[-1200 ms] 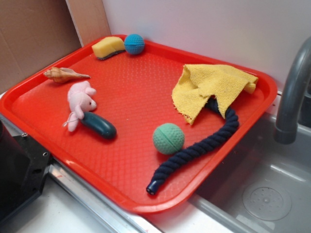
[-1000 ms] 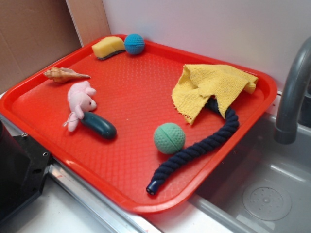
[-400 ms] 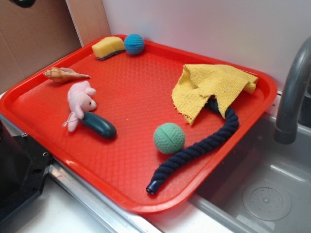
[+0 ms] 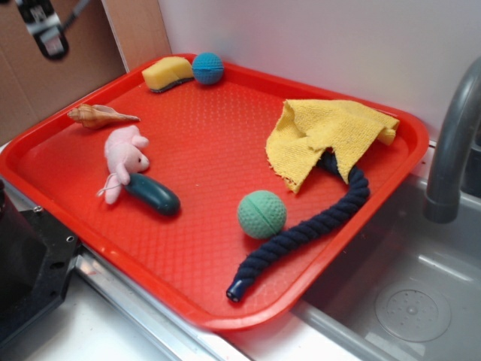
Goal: Grab the shell.
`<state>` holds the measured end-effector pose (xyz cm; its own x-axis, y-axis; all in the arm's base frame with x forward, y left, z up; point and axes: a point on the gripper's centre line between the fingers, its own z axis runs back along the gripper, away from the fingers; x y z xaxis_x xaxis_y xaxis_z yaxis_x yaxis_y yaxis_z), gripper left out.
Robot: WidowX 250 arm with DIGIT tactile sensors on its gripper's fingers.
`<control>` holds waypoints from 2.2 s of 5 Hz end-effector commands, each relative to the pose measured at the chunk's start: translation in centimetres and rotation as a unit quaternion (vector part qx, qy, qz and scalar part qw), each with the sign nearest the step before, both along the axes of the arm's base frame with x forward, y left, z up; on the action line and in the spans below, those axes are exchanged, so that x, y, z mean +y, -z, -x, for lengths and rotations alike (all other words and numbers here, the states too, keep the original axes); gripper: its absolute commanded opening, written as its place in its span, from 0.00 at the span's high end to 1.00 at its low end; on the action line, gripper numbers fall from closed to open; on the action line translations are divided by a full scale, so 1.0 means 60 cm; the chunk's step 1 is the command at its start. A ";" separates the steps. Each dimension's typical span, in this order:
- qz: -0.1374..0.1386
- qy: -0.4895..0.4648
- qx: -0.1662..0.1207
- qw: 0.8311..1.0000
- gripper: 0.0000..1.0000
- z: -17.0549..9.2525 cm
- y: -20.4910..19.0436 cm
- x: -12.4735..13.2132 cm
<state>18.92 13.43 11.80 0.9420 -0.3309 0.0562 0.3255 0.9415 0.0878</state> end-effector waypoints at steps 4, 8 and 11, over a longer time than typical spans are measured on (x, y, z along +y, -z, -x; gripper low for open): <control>-0.022 0.136 0.008 0.990 0.00 0.039 0.140 0.014; -0.042 0.091 -0.047 0.994 0.00 0.035 0.043 0.031; -0.051 0.060 -0.047 0.996 0.00 -0.127 0.089 0.007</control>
<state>25.23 13.72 4.53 0.8938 -0.4441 0.0633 0.4293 0.8878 0.1658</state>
